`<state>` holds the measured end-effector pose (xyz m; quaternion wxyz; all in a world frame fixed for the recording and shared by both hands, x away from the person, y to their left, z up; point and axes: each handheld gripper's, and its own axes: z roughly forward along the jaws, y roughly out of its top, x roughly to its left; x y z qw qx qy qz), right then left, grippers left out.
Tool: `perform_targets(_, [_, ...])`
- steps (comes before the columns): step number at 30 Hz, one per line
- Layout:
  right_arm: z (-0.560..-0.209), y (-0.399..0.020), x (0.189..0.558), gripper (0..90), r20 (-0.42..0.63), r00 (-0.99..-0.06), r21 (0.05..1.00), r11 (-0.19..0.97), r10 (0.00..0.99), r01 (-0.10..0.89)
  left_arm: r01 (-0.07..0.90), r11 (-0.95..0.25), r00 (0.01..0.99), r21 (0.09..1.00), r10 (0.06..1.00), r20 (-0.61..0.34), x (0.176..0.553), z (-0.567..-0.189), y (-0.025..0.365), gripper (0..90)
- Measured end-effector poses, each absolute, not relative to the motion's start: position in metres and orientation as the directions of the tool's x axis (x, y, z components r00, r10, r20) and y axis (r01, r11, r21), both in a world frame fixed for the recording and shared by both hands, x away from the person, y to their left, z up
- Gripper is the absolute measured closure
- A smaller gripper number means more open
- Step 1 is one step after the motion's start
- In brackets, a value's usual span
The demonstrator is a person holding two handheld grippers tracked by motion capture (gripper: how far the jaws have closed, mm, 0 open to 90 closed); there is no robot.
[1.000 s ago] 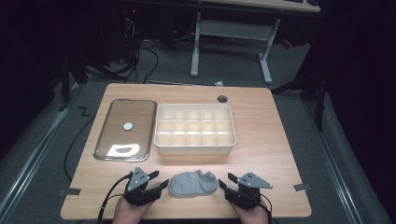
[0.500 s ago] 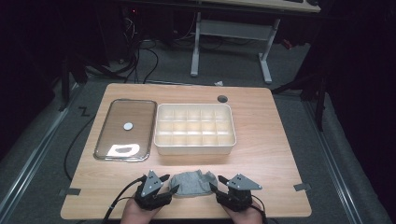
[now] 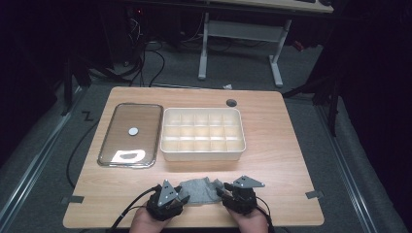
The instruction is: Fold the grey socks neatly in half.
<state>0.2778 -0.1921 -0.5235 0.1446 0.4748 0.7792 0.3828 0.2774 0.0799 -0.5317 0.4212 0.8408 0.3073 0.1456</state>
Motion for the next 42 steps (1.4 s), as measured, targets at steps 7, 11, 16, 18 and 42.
perform_targets(7, [-0.528, -0.187, 0.279, 67.4, 0.129, -0.523, 0.711, 0.289, 0.843, 0.641, 0.405, -0.472, 0.754, 0.783, 0.657, 0.006, 0.275, -0.533, 0.081, 54.1])
perform_targets(11, [-0.528, -0.188, 0.278, 75.4, 0.131, -0.535, 0.713, 0.295, 0.835, 0.636, 0.409, -0.471, 0.748, 0.782, 0.663, 0.008, 0.275, -0.533, 0.082, 54.3])
perform_targets(16, [-0.529, -0.188, 0.277, 82.3, 0.160, -0.552, 0.713, 0.291, 0.818, 0.638, 0.411, -0.469, 0.738, 0.782, 0.674, 0.016, 0.273, -0.534, 0.082, 54.0])
perform_targets(18, [-0.529, -0.188, 0.276, 83.7, 0.162, -0.558, 0.713, 0.295, 0.814, 0.636, 0.410, -0.469, 0.738, 0.782, 0.675, 0.017, 0.273, -0.534, 0.082, 53.9])
perform_targets(42, [-0.523, -0.192, 0.270, 86.3, 0.144, -0.568, 0.754, 0.282, 0.810, 0.593, 0.487, -0.419, 0.708, 0.766, 0.703, -0.065, 0.279, -0.531, 0.084, 52.4])
